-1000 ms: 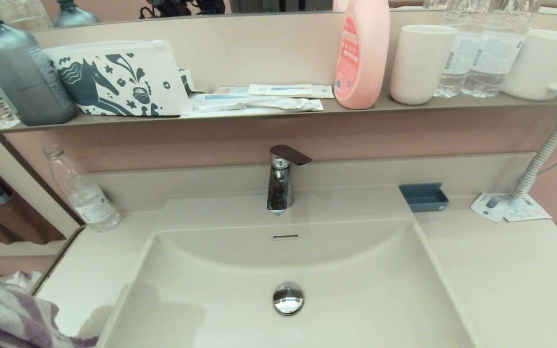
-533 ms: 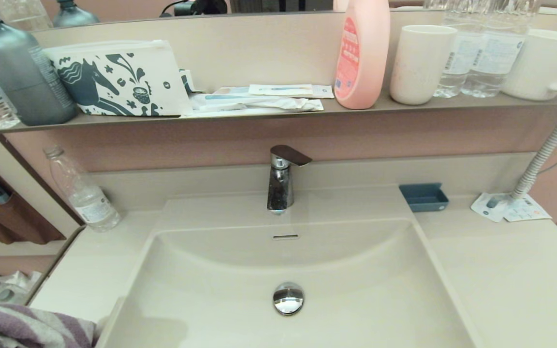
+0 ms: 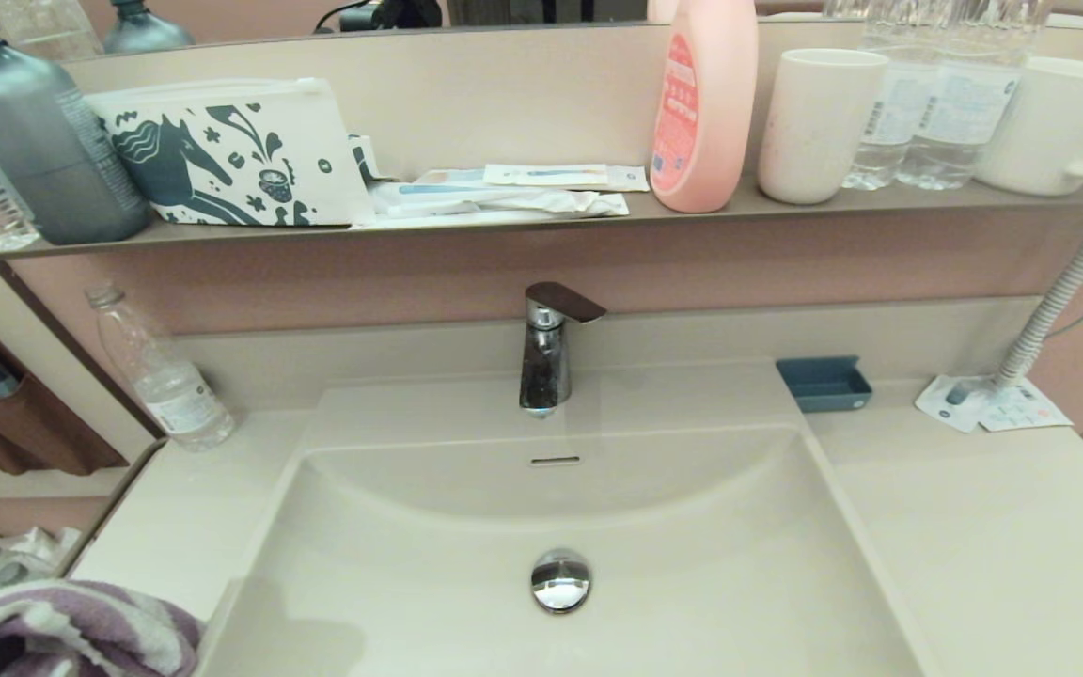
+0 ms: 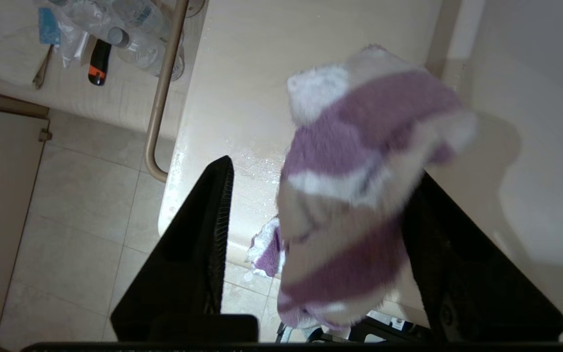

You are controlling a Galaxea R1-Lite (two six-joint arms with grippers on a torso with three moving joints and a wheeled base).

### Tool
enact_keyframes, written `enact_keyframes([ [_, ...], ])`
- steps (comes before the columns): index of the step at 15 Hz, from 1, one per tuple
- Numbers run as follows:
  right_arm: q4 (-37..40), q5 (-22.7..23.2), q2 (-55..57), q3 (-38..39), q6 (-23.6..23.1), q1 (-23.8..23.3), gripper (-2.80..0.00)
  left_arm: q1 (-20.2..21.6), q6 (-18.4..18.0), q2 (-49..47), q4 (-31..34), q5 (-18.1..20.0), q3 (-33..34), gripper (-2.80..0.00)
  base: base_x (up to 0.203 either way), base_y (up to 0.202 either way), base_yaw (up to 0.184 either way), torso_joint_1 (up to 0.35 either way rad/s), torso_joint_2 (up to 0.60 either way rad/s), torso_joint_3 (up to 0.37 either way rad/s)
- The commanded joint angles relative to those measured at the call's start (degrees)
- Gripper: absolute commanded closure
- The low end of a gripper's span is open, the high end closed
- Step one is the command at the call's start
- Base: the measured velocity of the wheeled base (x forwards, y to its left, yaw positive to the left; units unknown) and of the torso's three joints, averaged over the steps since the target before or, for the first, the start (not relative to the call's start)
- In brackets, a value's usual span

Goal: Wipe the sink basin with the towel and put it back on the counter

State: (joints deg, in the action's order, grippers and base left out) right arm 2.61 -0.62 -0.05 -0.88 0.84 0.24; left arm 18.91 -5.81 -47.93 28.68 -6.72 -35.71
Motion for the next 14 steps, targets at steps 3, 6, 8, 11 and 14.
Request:
enact_keyframes([
  [3,0.03,0.01,0.05,0.0,-0.04,0.02,0.0,-0.23,-0.21,-0.85,0.48,0.04,-2.12,-2.8,0.0,0.0,0.0,0.0,0.0,0.0],
  [6,0.01,0.01,0.05,0.0,0.03,0.02,0.0,-0.97,-0.18,-2.64,0.4,0.13,-3.96,-2.8,0.0,0.0,0.0,0.0,0.0,0.0],
  [8,0.03,0.01,0.05,0.0,-0.04,0.02,0.0,-1.2,-0.16,-3.64,0.14,0.39,-4.37,-2.8,0.0,0.0,0.0,0.0,0.0,0.0],
  [11,0.03,0.01,0.05,0.0,-0.04,0.02,0.0,-3.26,0.28,-4.01,-0.11,0.56,-4.28,0.0,0.0,0.0,0.0,0.0,0.0,0.0],
  [14,0.02,0.01,0.05,0.0,0.0,0.02,0.0,-6.21,0.45,-3.87,-1.73,4.68,-4.22,0.0,0.0,0.0,0.0,0.0,0.0,0.0],
])
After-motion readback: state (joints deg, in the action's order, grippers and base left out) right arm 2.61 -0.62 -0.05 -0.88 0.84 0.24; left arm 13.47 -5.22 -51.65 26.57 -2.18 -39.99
